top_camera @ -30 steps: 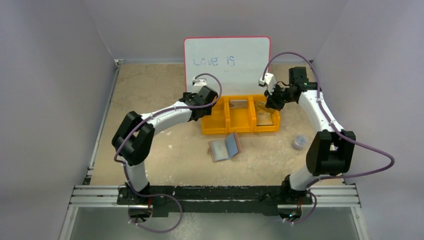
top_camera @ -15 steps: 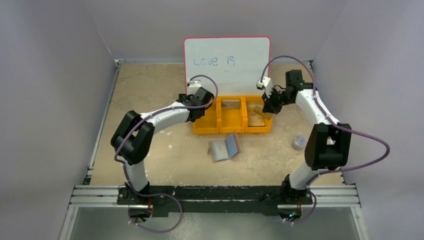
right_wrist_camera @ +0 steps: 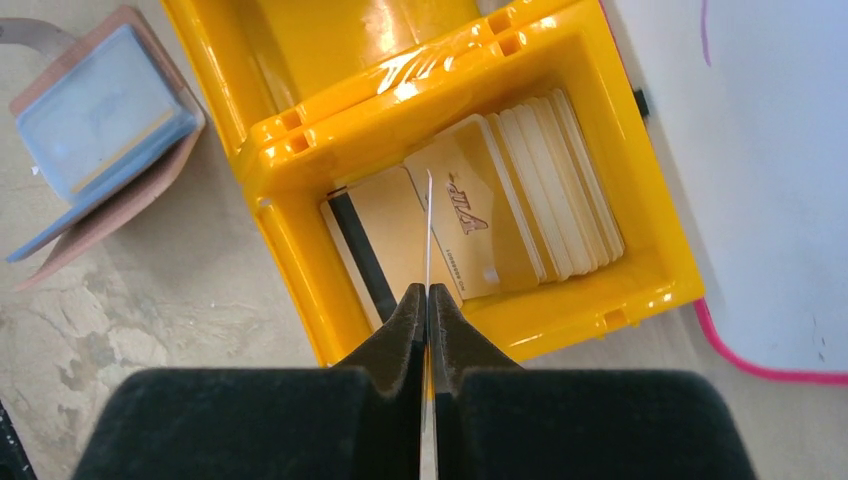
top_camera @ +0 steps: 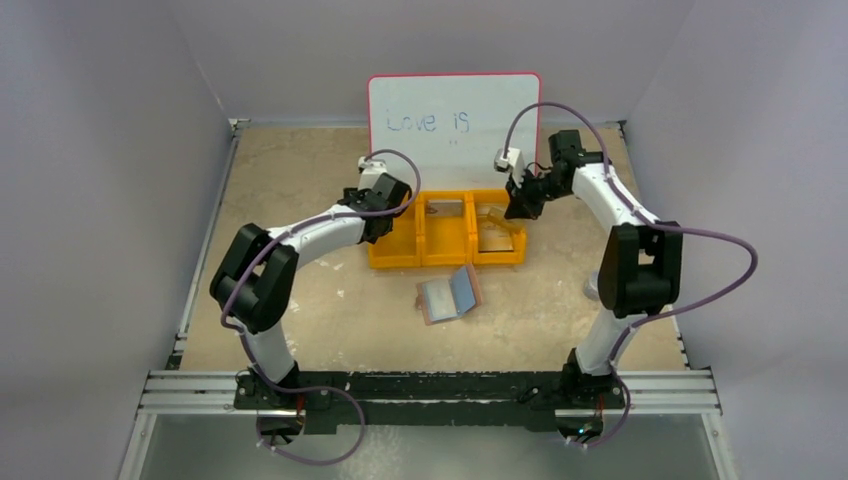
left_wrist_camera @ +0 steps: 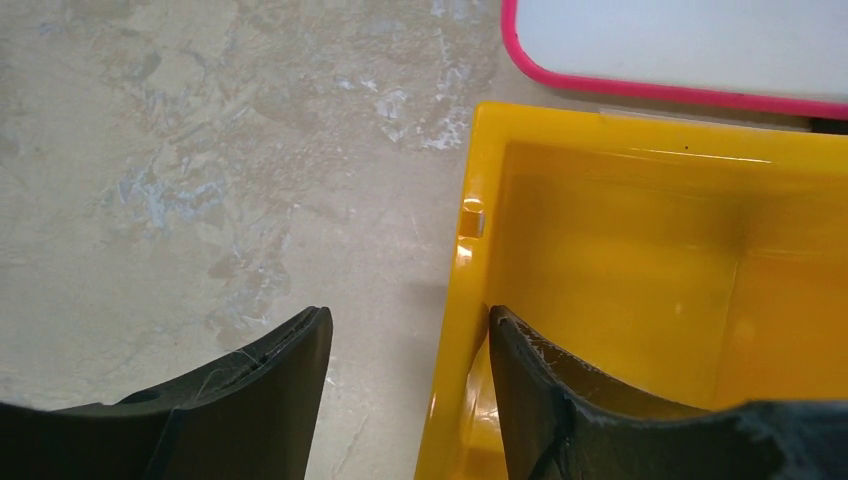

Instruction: Take the credit cards out of the card holder

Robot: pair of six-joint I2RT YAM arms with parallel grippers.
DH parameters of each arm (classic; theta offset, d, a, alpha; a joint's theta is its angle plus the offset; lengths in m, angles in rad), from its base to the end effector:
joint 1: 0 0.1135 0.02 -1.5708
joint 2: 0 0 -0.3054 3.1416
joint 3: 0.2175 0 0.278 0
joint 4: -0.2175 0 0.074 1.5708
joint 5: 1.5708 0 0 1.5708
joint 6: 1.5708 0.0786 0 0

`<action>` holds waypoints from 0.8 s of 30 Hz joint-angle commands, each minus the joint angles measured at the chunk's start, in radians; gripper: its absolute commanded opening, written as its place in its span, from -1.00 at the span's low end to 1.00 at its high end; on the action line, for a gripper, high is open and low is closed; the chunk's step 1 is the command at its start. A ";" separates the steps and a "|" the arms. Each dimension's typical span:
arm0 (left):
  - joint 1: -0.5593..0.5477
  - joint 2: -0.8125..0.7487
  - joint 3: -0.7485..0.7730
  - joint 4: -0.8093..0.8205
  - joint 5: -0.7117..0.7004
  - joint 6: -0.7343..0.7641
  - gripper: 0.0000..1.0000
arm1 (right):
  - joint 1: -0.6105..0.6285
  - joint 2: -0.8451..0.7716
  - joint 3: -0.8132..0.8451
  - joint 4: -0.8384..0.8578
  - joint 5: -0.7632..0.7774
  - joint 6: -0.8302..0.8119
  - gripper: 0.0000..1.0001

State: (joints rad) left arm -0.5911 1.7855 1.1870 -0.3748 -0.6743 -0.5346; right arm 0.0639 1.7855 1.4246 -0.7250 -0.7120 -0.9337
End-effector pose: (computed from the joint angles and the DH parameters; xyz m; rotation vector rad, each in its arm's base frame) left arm 0.3755 -0.1929 0.1966 -0.1814 2.2838 0.3009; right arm 0.4183 0.0782 0.2540 -1.3199 1.9692 0.5501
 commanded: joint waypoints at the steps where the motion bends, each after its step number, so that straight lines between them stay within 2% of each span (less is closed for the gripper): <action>1: 0.047 -0.032 -0.012 -0.006 -0.037 0.070 0.15 | 0.043 0.022 0.063 -0.036 -0.018 -0.038 -1.00; 7: 0.076 -0.026 -0.006 -0.006 -0.031 0.103 0.13 | 0.081 0.071 0.098 -0.055 -0.003 -0.043 -1.00; 14: 0.082 -0.042 -0.005 0.018 0.041 0.119 0.15 | 0.107 0.155 0.165 -0.103 0.021 -0.096 -0.99; 20: 0.082 -0.055 0.026 0.009 0.078 0.132 0.16 | 0.121 0.225 0.227 -0.145 0.045 -0.132 -0.93; 24: 0.082 -0.061 0.039 0.002 0.079 0.139 0.16 | 0.138 0.246 0.269 -0.172 0.041 -0.163 -0.81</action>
State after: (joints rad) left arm -0.5171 1.7741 1.1854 -0.3775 -0.6037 -0.4221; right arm 0.1864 2.0369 1.6215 -0.8337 -0.6781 -1.0378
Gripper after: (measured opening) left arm 0.580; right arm 0.058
